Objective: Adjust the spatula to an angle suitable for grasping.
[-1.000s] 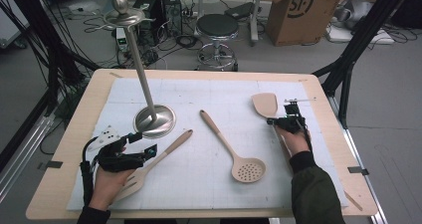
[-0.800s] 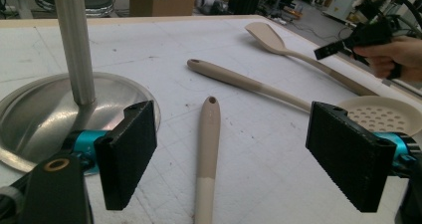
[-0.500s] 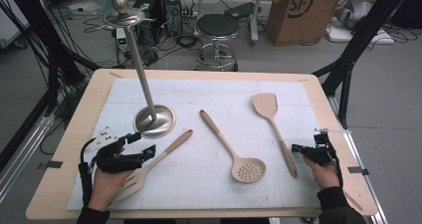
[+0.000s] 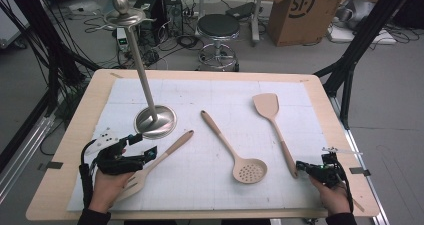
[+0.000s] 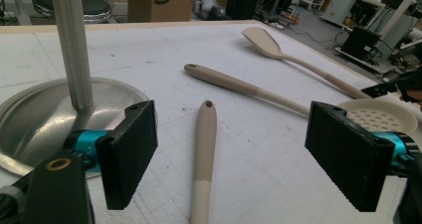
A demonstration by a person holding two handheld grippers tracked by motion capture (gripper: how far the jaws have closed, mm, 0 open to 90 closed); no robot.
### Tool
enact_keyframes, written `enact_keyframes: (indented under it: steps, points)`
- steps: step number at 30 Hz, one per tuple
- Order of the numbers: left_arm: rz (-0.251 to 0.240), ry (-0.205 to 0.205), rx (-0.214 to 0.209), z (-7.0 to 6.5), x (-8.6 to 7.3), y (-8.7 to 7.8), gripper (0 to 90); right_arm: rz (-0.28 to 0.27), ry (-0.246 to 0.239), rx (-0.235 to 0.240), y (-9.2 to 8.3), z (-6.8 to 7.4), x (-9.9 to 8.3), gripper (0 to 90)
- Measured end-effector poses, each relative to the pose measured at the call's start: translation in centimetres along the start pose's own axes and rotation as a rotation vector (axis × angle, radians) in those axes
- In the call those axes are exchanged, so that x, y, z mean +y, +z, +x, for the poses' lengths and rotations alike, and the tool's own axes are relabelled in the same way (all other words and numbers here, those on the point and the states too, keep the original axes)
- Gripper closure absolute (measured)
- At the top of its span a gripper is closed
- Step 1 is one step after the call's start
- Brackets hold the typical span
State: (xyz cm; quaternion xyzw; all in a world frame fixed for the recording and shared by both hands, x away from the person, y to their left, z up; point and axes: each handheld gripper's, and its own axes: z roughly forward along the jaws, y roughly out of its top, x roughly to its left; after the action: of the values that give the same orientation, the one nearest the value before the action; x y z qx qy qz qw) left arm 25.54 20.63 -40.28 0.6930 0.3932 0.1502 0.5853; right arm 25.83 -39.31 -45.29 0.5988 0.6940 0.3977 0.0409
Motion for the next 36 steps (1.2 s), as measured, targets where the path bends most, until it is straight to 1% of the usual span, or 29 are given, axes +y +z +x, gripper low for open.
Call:
enact_keyframes:
  steps: [1, 3, 4, 5, 8, 9, 10, 12, 13, 14, 16, 17, 19, 22, 23, 24, 25, 26, 27, 28, 29, 30, 31, 32, 33, 34, 35, 36]
  points:
    - [-0.001, 0.000, -0.001, 0.0, 0.0, 0.0, 21.1, 0.000, 0.000, 0.000, 0.0, 0.0, 0.0, 89.7]
    - [0.001, 0.003, 0.000, -0.1, 0.0, 0.1, 21.1, 0.011, -0.009, 0.018, 0.4, 0.4, 0.1, 89.6]
    - [0.001, 0.004, 0.000, -0.1, 0.0, 0.1, 21.2, 0.028, -0.021, 0.037, 1.0, 1.1, 0.4, 89.7]
    - [0.001, 0.005, 0.000, -0.1, 0.0, 0.1, 21.2, 0.030, -0.040, 0.044, 1.5, 1.4, 0.6, 89.7]
    - [0.000, 0.001, 0.003, -0.1, 0.1, 0.0, 21.2, 0.054, -0.062, 0.065, 3.0, 2.6, 1.6, 89.6]
    - [0.000, 0.001, 0.006, -0.1, 0.1, 0.0, 21.2, 0.054, -0.062, 0.065, 3.0, 2.6, 1.6, 89.6]
    - [-0.002, 0.001, 0.006, 0.0, 0.1, 0.0, 21.2, 0.067, -0.076, 0.078, 4.1, 3.4, 2.4, 89.7]
    - [-0.002, 0.001, 0.006, 0.0, 0.1, -0.1, 21.2, 0.068, -0.098, 0.088, 5.1, 4.0, 3.0, 89.6]
    - [-0.004, 0.002, 0.006, 0.1, 0.1, -0.2, 21.2, 0.074, -0.100, 0.089, 5.7, 4.4, 3.4, 89.7]
    - [-0.004, 0.000, 0.008, 0.1, 0.1, -0.2, 21.2, 0.074, -0.100, 0.089, 5.7, 4.4, 3.4, 89.7]
    - [-0.005, 0.001, 0.010, 0.1, 0.1, -0.3, 21.2, 0.085, -0.104, 0.101, 6.8, 5.0, 4.2, 89.7]
    - [-0.006, 0.000, 0.011, 0.2, 0.1, -0.4, 21.2, 0.085, -0.104, 0.101, 6.8, 5.0, 4.2, 89.7]
    - [-0.006, 0.001, 0.010, 0.2, 0.1, -0.4, 21.2, 0.086, -0.113, 0.100, 7.3, 5.2, 4.6, 89.7]
    - [-0.004, 0.000, 0.010, 0.3, 0.1, -0.5, 21.2, 0.092, -0.112, 0.106, 7.4, 5.2, 4.7, 89.7]
    - [-0.004, 0.000, 0.010, 0.2, 0.1, -0.5, 21.2, 0.085, -0.108, 0.100, 7.3, 5.1, 4.8, 89.7]
    - [-0.004, 0.000, 0.011, 0.2, 0.1, -0.5, 21.2, 0.074, -0.115, 0.081, 7.2, 5.1, 4.9, 89.7]
    - [-0.002, 0.004, 0.010, 0.2, 0.1, -0.5, 21.2, 0.074, -0.115, 0.081, 7.2, 5.1, 4.9, 89.7]
    - [-0.002, 0.003, 0.010, 0.2, 0.1, -0.4, 21.2, 0.038, -0.091, 0.066, 6.9, 4.5, 5.3, 89.7]
    - [-0.001, 0.003, 0.009, 0.2, 0.1, -0.4, 21.2, 0.023, -0.068, 0.079, 6.8, 4.3, 5.7, 89.7]
    - [0.002, 0.003, 0.010, 0.2, 0.0, -0.4, 21.2, 0.014, -0.070, 0.081, 6.8, 4.1, 6.1, 89.7]
    - [0.001, 0.002, 0.012, 0.1, 0.0, -0.3, 21.2, 0.014, -0.070, 0.081, 6.8, 4.1, 6.1, 89.7]
    - [0.003, 0.003, 0.010, 0.2, 0.0, -0.3, 21.3, 0.005, -0.075, 0.072, 6.8, 4.3, 7.0, 89.7]
    - [0.003, 0.004, 0.012, 0.2, 0.0, -0.3, 21.3, 0.005, -0.075, 0.072, 6.8, 4.3, 7.0, 89.7]
    - [0.002, 0.005, 0.013, 0.2, 0.1, -0.4, 21.2, 0.000, -0.085, 0.071, 7.2, 4.7, 8.3, 89.7]
    - [0.001, 0.003, 0.012, 0.2, 0.1, -0.4, 21.2, -0.001, -0.091, 0.067, 7.5, 4.8, 8.9, 89.7]
    - [0.000, 0.001, 0.015, 0.2, 0.1, -0.4, 21.2, -0.001, -0.091, 0.067, 7.5, 4.8, 8.9, 89.7]
    - [-0.001, 0.001, 0.015, 0.2, 0.1, -0.4, 21.2, -0.004, -0.102, 0.066, 7.8, 4.9, 9.5, 89.7]
    - [0.000, 0.002, 0.013, 0.2, 0.1, -0.4, 21.3, 0.005, -0.103, 0.058, 8.2, 5.0, 10.0, 89.7]
